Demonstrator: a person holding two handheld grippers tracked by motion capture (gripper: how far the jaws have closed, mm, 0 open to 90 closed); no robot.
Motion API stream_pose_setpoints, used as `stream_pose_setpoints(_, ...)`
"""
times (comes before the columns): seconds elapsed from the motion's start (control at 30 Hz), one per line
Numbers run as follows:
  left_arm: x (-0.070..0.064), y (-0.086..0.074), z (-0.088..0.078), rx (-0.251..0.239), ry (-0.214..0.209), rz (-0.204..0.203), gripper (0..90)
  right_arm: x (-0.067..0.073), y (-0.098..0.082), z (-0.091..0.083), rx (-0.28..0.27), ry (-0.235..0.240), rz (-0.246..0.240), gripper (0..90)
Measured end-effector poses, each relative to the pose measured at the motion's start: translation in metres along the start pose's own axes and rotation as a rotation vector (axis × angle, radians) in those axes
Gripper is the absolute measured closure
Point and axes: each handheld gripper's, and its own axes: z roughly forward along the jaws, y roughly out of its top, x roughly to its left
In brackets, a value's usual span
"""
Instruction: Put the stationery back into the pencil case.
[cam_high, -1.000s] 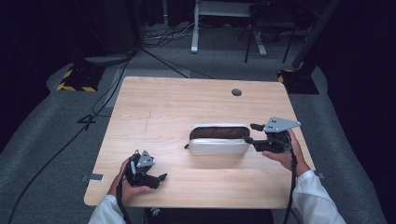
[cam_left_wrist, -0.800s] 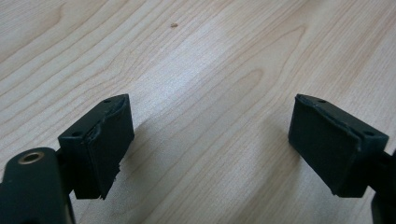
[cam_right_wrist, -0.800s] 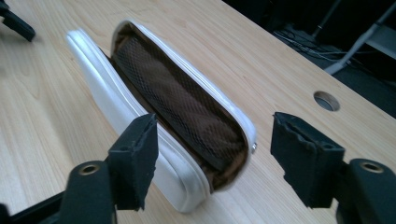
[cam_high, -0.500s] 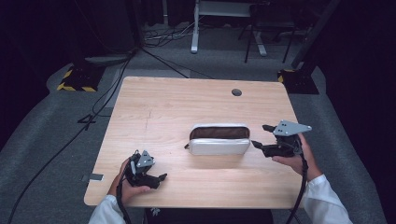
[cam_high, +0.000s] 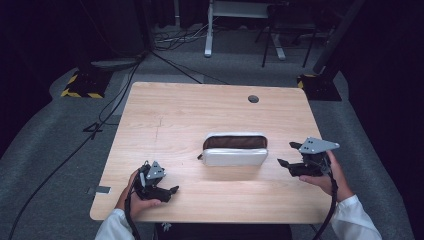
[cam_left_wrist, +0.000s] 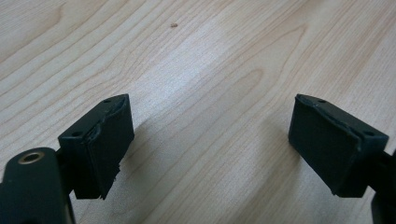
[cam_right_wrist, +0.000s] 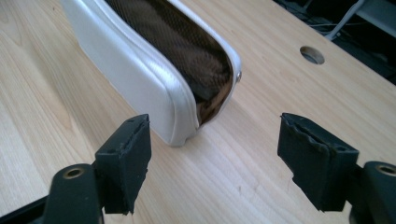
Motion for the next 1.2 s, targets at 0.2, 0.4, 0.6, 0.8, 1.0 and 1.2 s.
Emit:
stream_pose_setpoints(0.2,0.0,0.0,0.0,0.0,0.0,0.0,14.5,0.0,-0.012,0.0,0.036,-0.012,0.006,26.8)
stream_pose_setpoints(0.4,0.0,0.0,0.0,0.0,0.0,0.0,14.5,-0.001,-0.032,0.001,0.081,-0.027,0.016,27.0)
stream_pose_setpoints(0.6,0.0,0.0,0.0,0.0,0.0,0.0,14.5,0.001,-0.048,0.001,0.114,-0.035,0.028,26.9)
stream_pose_setpoints(0.8,0.0,0.0,0.0,0.0,0.0,0.0,14.5,0.004,-0.064,0.0,0.133,-0.034,0.032,26.7)
stream_pose_setpoints(1.0,0.0,0.0,0.0,-0.001,0.0,-0.001,14.5,0.006,-0.078,-0.001,0.141,-0.033,0.045,26.5)
stream_pose_setpoints(1.2,0.0,0.0,0.0,0.0,0.001,0.0,14.5,0.007,-0.097,-0.005,0.143,-0.035,0.079,26.3)
